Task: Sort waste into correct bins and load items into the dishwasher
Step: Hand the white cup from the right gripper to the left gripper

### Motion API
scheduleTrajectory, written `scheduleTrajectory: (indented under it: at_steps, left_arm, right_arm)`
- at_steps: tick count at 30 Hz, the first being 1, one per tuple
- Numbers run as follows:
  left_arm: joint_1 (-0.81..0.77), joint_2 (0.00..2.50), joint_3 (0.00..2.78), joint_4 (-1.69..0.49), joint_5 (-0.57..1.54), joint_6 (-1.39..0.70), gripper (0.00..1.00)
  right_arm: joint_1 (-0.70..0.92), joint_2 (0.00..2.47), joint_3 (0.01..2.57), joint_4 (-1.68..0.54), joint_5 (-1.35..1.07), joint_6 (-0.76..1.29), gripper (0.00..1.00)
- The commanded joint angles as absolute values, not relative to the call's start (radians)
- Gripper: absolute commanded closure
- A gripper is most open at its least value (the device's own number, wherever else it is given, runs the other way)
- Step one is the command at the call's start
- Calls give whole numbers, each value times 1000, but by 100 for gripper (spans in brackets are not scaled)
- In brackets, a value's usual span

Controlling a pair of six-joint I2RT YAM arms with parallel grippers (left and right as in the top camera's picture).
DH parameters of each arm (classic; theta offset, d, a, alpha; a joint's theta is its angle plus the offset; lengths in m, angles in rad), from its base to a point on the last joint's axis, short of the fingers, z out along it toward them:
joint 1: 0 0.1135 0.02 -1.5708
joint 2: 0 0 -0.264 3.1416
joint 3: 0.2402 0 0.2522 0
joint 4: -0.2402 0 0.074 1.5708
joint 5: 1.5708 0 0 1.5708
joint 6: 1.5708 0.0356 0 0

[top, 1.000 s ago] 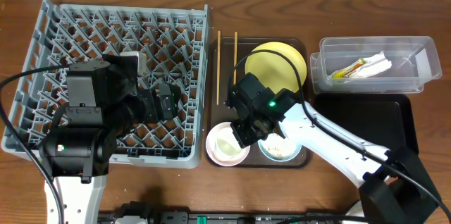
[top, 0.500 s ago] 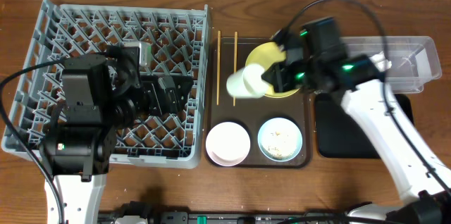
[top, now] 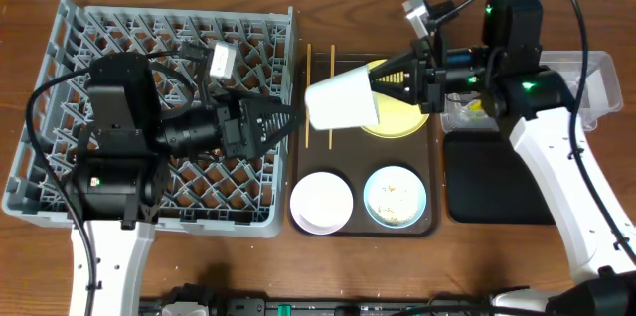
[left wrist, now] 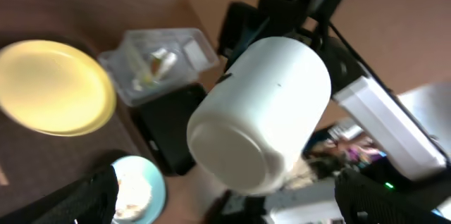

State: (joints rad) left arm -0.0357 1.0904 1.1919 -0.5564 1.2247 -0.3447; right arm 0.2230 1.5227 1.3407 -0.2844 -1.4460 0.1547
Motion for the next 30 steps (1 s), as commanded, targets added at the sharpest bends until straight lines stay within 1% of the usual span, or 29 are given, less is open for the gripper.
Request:
scheduleTrajectory:
  at_steps: [1, 4, 7, 9, 11, 13, 17, 20, 21, 23, 29, 30]
  left_arm:
    - [-61, 1090, 1215, -551, 1314, -361, 0]
    - [-98, 1090, 1215, -550, 1314, -361, 0]
    - [-131, 1090, 1215, -543, 1314, -355, 1]
    - [-146, 1090, 1215, -536, 1314, -353, 5]
    - [-151, 1090, 1215, -533, 1313, -353, 13]
    - [-151, 1090, 1215, -533, 1312, -352, 19]
    - [-151, 1090, 1215, -532, 1312, -307, 19]
    - [-151, 1090, 1215, -532, 1269, -304, 21]
    - [-151, 1090, 1215, -532, 1262, -304, 15]
    - [-151, 1090, 1215, -528, 1260, -304, 10]
    - [-151, 1090, 1215, -489, 1260, -305, 10]
    - [-151, 1090, 1215, -483, 1260, -304, 12]
  right_arm:
    - [272, 1511, 1355, -237, -1501, 229, 99]
    - [305, 1511, 1355, -197, -1425, 284, 99]
    - [331, 1511, 1355, -191, -1385, 284, 99]
    - [346, 1511, 1355, -191, -1365, 284, 99]
    - [353, 1511, 1355, -191, -1354, 285, 99]
    - [355, 1511, 1355, -192, -1350, 284, 99]
    - [355, 1511, 1355, -194, -1350, 284, 99]
    - [355, 1511, 1355, -197, -1351, 284, 99]
    - [355, 1511, 1355, -201, -1351, 284, 99]
    - [355, 1511, 1355, -206, -1351, 284, 99]
    - [354, 1511, 1355, -206, -1350, 284, 99]
    - [354, 1511, 1355, -206, -1350, 284, 99]
